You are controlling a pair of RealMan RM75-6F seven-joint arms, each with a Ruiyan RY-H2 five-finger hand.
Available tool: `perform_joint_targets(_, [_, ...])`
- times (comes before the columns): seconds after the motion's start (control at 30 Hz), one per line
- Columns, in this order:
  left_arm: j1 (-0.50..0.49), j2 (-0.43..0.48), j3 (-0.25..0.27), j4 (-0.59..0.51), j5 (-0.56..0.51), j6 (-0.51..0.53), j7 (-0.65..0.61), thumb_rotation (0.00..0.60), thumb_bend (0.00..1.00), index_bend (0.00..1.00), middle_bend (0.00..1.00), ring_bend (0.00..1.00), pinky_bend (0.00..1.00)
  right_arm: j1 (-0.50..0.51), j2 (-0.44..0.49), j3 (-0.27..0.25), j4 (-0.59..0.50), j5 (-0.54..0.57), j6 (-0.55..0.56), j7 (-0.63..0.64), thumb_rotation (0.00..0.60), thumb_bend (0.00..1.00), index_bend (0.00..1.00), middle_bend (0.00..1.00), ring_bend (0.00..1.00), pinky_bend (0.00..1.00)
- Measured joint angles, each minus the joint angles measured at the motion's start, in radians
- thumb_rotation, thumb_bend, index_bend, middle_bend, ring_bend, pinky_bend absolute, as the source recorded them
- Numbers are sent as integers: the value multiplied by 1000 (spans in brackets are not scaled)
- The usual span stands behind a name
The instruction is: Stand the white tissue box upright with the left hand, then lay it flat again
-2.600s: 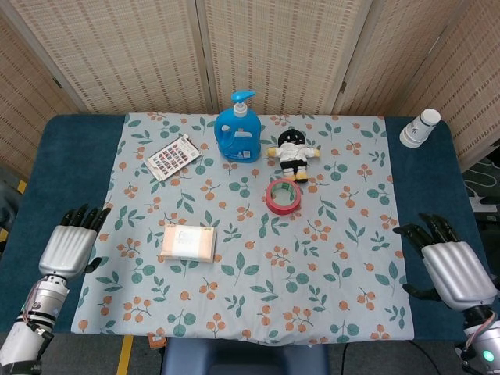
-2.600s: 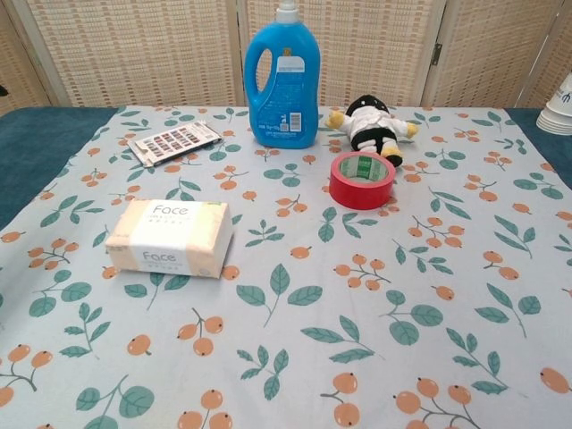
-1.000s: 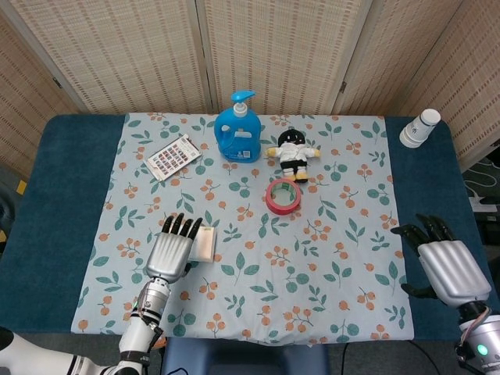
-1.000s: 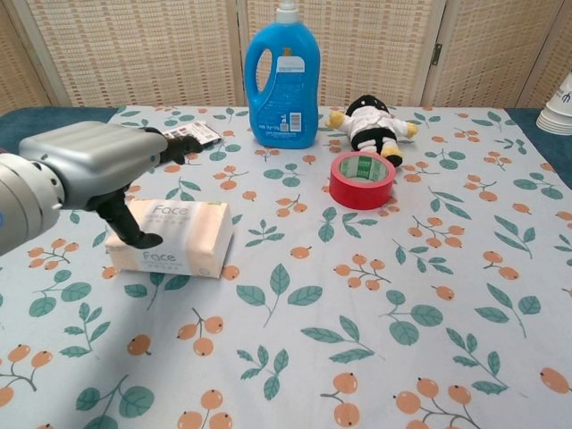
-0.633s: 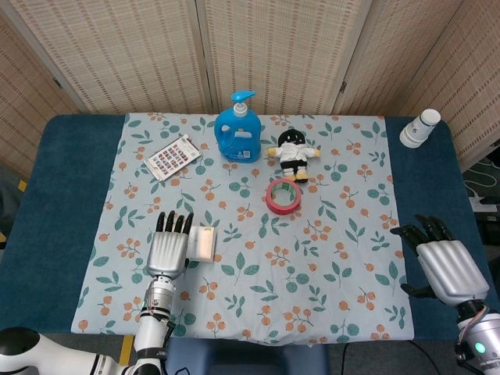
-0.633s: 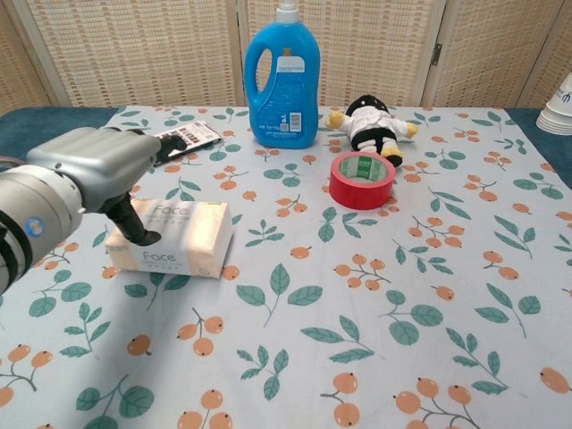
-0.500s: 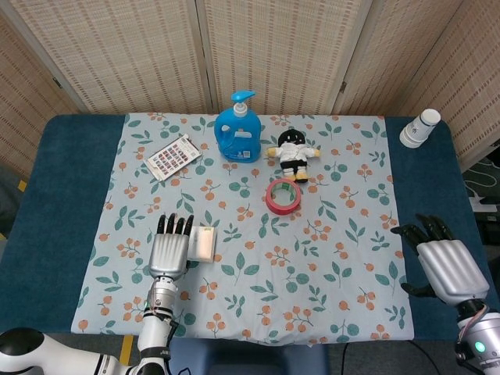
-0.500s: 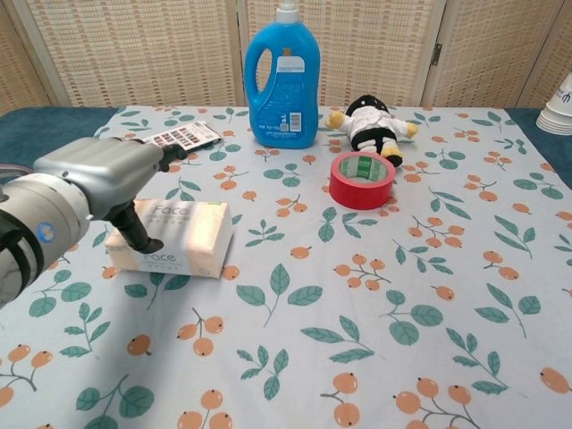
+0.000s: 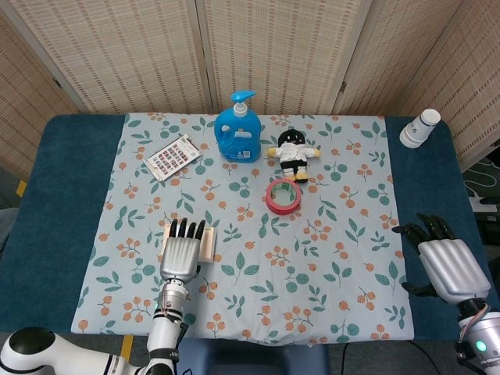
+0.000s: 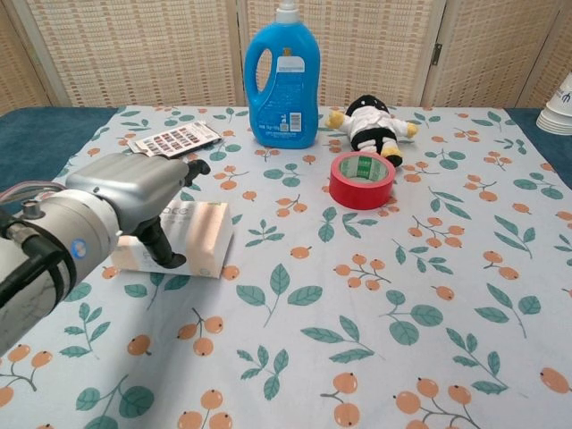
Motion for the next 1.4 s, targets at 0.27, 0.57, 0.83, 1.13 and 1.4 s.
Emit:
perform_joint_targets(0.27, [-24,-13,11,72,6,-50,22,600,210,0,94,0,43,4,3,2,5,6,-5,9,600,54,202,179,0,0])
perform_joint_targets(0.57, [-36,-31,12,117,-3,-84,24,600,209,0,90,0,43,9,4,3,9,15,-11,13,600,54,202,179,0,0])
perform_joint_targets(0.83, [-53,-44,6,164,-31,-121,42,600,207,0,89,0,43,15,1,6,15,29,-17,12,600,53,202,180,0,0])
perform_joint_targets(1.13, [-76,-51,-19,216,-56,-159,46,600,211,19,95,0,43,19,-2,8,18,44,-16,5,600,54,202,179,0,0])
perform_joint_targets(1.4, [-87,-43,-22,226,-80,-168,65,600,235,293,262,6,44,25,-8,9,21,57,-20,-5,600,54,202,179,0,0])
